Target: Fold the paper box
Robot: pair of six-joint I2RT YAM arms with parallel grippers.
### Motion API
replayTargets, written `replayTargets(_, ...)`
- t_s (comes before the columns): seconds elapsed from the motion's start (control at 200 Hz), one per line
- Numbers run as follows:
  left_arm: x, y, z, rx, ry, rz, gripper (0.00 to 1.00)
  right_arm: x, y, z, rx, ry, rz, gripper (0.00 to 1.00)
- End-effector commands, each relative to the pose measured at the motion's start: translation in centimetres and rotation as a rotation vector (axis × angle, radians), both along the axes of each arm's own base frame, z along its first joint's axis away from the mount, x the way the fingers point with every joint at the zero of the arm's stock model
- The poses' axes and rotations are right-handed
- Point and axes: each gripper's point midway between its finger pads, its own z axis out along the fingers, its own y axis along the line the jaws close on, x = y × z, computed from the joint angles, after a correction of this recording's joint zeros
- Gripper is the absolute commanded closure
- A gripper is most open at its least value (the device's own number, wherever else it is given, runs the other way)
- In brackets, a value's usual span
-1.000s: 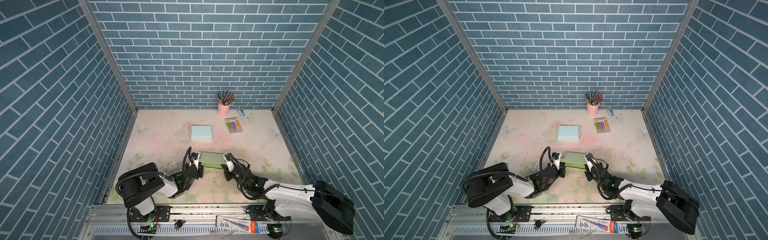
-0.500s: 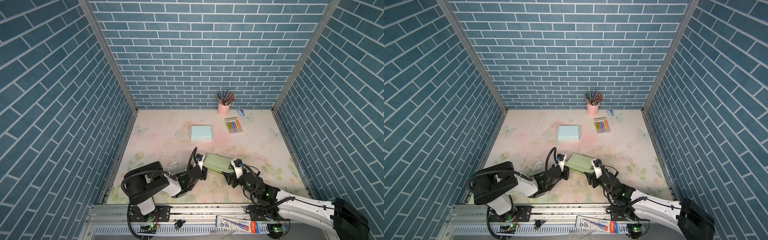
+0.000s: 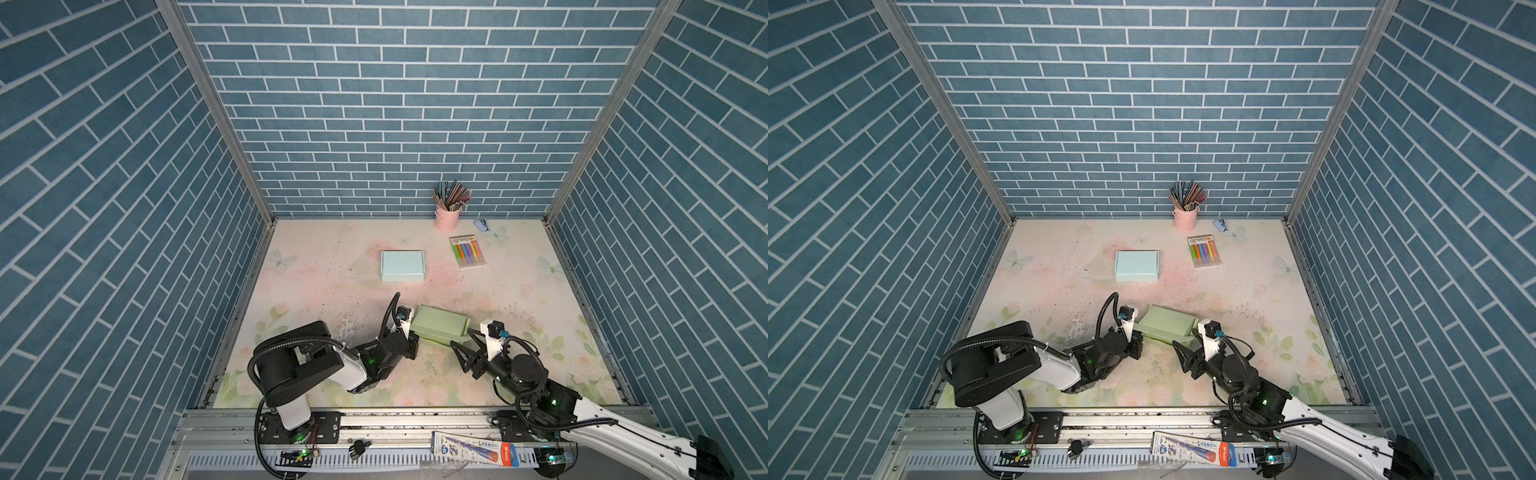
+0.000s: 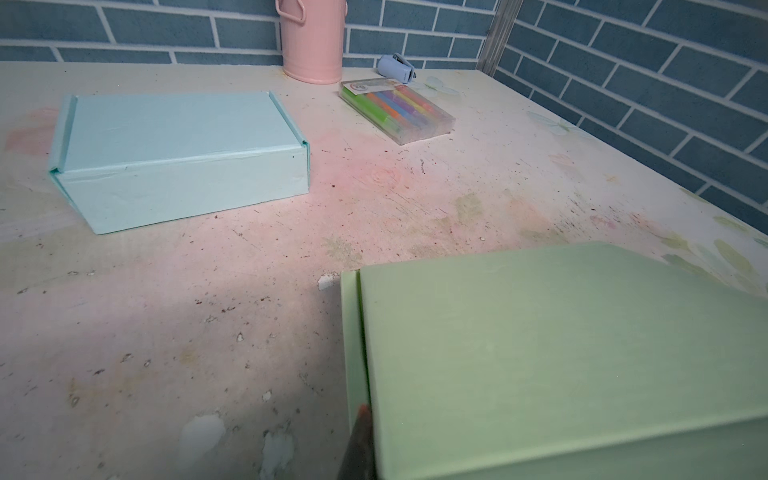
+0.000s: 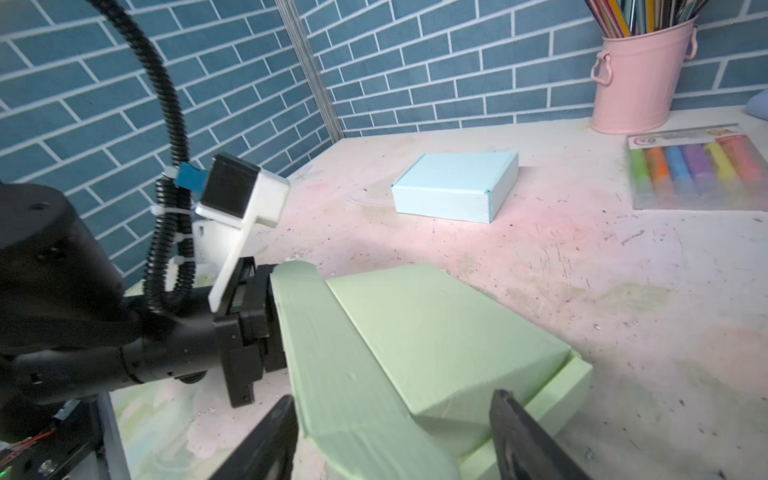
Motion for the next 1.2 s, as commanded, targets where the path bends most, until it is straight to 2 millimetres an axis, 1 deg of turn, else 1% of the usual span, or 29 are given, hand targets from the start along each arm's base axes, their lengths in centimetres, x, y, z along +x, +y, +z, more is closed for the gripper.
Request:
replayTargets(0.0, -0.1, 0.7, -1.2, 0.041, 0.024, 0.028, 0.93, -0.6, -0.1, -1.0, 0.006, 0.024, 0.023, 0.27)
replayTargets(0.07, 0.1, 1.2, -1.3, 0.049, 0.026, 0.045, 0.93, -0.5, -0.4, -0.4, 0.016, 0.009, 0.01, 0.26)
replayTargets(0.235, 0.2, 1.9, -1.0, 0.05, 0.016, 0.062, 0.93, -0.1, -1.0, 0.9, 0.063, 0.008, -0.033, 0.25)
replayTargets(0.315, 0.2, 2.4, -0.9, 0.06, 0.01, 0.074, 0.93, 0.5, -1.6, 1.4, 0.081, 0.04, -0.087, 0.24)
replayTargets(0.325, 0.2, 2.4, -0.9, 0.061, 0.009, 0.074, 0.93, 0.6, -1.7, 1.1, 0.078, 0.052, -0.097, 0.24)
replayTargets(0.4, 0.1, 2.6, -0.7, 0.069, 0.002, 0.075, 0.93, 1.1, -2.1, 1.5, 0.097, 0.128, -0.147, 0.23)
replayTargets(0.475, 0.0, 2.7, -0.8, 0.087, -0.003, 0.072, 0.93, 1.4, -1.6, 2.5, 0.125, 0.195, -0.139, 0.23)
replayTargets(0.585, 0.0, 2.9, -0.8, 0.106, -0.011, 0.074, 0.93, 2.1, -0.9, 3.4, 0.169, 0.29, -0.134, 0.23)
replayTargets(0.655, 0.0, 3.0, -0.8, 0.12, -0.015, 0.079, 0.93, 2.4, -0.4, 4.5, 0.203, 0.299, -0.114, 0.24)
replayTargets(0.72, -0.1, 2.9, -0.6, 0.12, -0.021, 0.076, 0.93, 2.8, -0.4, 4.6, 0.201, 0.316, -0.129, 0.24)
replayTargets(0.78, -0.3, 2.7, -0.4, 0.121, -0.024, 0.068, 0.92, 3.3, -0.3, 4.0, 0.176, 0.344, -0.14, 0.24)
replayTargets(0.835, -0.4, 2.5, -0.3, 0.125, -0.029, 0.063, 0.91, 3.8, -0.1, 2.9, 0.15, 0.375, -0.145, 0.24)
replayTargets(0.93, -0.7, 2.1, -0.2, 0.128, -0.03, 0.047, 0.9, 4.2, 0.3, 0.1, 0.082, 0.44, -0.151, 0.24)
replayTargets(1.035, -1.1, 1.6, -0.1, 0.129, -0.019, 0.033, 0.89, 3.9, 0.8, -3.0, 0.014, 0.526, -0.148, 0.26)
replayTargets(1.075, -1.2, 1.5, -0.2, 0.132, -0.014, 0.029, 0.88, 3.7, 0.7, -3.8, -0.005, 0.546, -0.151, 0.27)
replayTargets(1.195, -2.0, 1.3, -0.5, 0.128, 0.013, -0.006, 0.8, 3.6, -0.1, -5.6, -0.049, 0.564, -0.183, 0.28)
